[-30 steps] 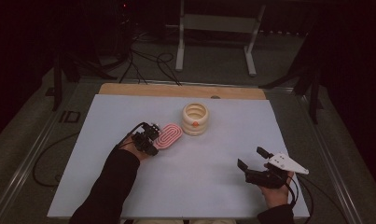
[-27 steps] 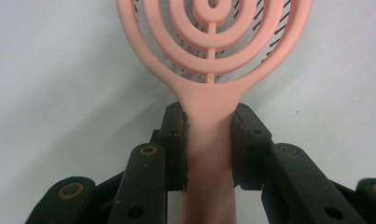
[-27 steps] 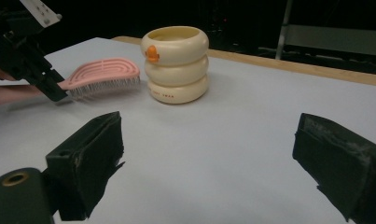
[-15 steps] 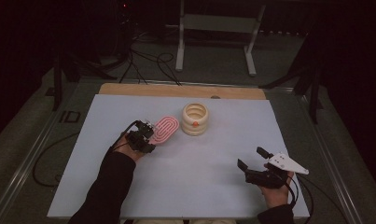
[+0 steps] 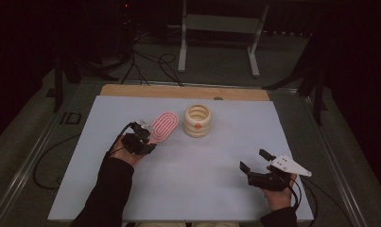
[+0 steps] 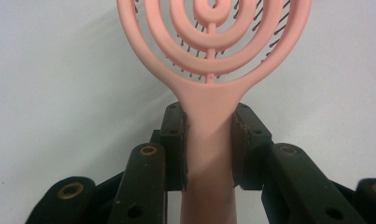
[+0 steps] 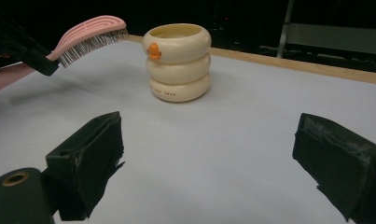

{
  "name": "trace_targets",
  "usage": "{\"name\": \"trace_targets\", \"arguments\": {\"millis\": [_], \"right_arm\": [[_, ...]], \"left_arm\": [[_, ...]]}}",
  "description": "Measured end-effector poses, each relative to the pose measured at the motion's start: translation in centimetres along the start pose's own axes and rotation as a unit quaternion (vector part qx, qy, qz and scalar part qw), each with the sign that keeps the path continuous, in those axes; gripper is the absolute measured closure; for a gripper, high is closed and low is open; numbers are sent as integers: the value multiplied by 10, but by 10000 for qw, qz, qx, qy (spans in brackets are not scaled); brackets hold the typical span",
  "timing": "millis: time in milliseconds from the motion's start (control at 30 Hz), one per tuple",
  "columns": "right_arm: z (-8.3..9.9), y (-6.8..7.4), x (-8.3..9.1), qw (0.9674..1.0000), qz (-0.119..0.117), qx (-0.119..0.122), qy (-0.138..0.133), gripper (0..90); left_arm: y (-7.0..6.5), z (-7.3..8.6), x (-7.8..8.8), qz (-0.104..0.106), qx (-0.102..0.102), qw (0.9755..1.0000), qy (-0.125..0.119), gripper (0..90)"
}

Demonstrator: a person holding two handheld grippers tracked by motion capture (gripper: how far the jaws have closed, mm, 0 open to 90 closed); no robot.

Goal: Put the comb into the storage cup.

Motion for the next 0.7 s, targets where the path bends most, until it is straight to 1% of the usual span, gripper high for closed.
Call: {"name": "trace_targets", "arguments": {"millis": [100,200,267,300,400,433,467,567,633,700], "right_arm": [[0,0,0,10000,1,6,4,84],[0,0,0,10000,-4,-14,-8,84],[1,1,-1,10000,-7,-19,13,84],[1,1,-1,10000,-13,-18,16,84],[2,2,-2,10000,-28,-3,25,84],[2,2,-2,10000,-28,-3,25,84],[2,2,-3,10000,-36,1,33,84],[3,3,-4,10000,-38,-11,53,84],[4,3,-5,10000,-54,-17,64,84],[5,4,-6,9999,-56,-7,83,84]], "left_arm": [[0,0,1,4,11,10000,-87,703],[1,0,3,-19,24,9997,-254,703],[2,0,5,-43,-10,9994,-331,704],[2,0,5,-43,-10,9994,-331,704],[2,1,8,-43,-64,9987,-500,704],[2,1,8,-43,-64,9987,-500,703],[2,1,9,-39,-45,9984,-568,703],[2,2,10,-37,-64,9980,-632,704],[2,4,12,17,-111,9970,-769,704],[2,5,12,73,-46,9964,-841,704]]}}
Point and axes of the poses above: each handheld gripper's, and its own axes: x roughly backward along the jaws, z roughly out of its underside, y roughly to its left, the point moved 9 cm from there along -x, roughly forward along the jaws, and after that the axes turned 8 degrees about -z, right-handed, at the moved point
